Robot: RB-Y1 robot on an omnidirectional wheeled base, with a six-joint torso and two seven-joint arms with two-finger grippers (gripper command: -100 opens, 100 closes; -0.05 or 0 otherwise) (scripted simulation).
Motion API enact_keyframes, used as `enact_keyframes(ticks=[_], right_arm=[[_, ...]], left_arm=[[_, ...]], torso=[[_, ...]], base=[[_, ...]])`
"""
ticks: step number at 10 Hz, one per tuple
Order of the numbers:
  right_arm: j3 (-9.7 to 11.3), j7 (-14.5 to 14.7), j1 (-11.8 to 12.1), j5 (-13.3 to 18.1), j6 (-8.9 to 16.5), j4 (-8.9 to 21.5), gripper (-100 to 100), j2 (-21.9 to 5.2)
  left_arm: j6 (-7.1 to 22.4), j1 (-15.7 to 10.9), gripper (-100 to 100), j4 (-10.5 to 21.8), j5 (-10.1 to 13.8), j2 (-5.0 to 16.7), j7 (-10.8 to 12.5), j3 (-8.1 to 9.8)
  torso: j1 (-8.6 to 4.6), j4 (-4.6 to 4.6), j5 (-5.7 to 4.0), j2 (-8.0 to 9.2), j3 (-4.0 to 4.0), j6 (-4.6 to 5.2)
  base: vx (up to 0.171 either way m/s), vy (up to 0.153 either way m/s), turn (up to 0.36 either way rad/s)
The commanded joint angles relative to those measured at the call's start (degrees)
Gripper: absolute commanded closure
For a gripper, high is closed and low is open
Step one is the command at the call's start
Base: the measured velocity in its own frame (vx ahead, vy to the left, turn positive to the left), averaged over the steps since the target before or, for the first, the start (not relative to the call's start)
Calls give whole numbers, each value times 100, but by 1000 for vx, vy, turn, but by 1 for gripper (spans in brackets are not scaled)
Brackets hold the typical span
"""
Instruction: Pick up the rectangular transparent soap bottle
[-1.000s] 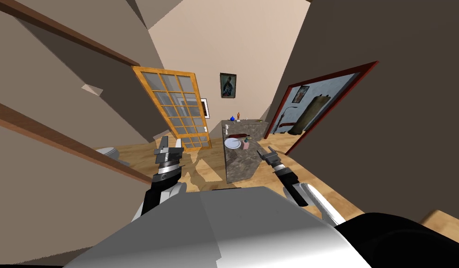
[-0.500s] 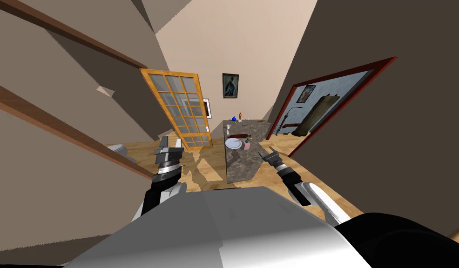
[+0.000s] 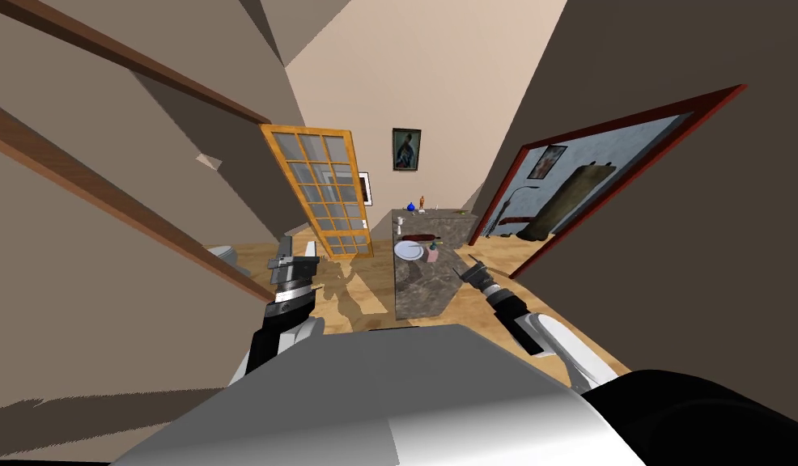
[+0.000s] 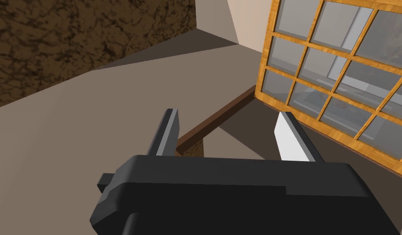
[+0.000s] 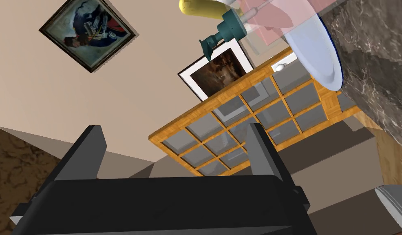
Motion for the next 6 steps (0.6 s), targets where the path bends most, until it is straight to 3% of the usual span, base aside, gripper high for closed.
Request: enact_keyframes(ticks=[1,6], right_arm=[[-17,170,13,136,31,2,-100,-78],[-128,962,-60,829,59,202,-100,-496]], left_arm=[[0,0,0,0,0,0,0,0],[0,0,0,0,0,0,0,0]], torso=[[0,0,0,0,0,0],[5,-1,1,-2,-1,1]], base=[[16,-14,54],[24,-6,107]])
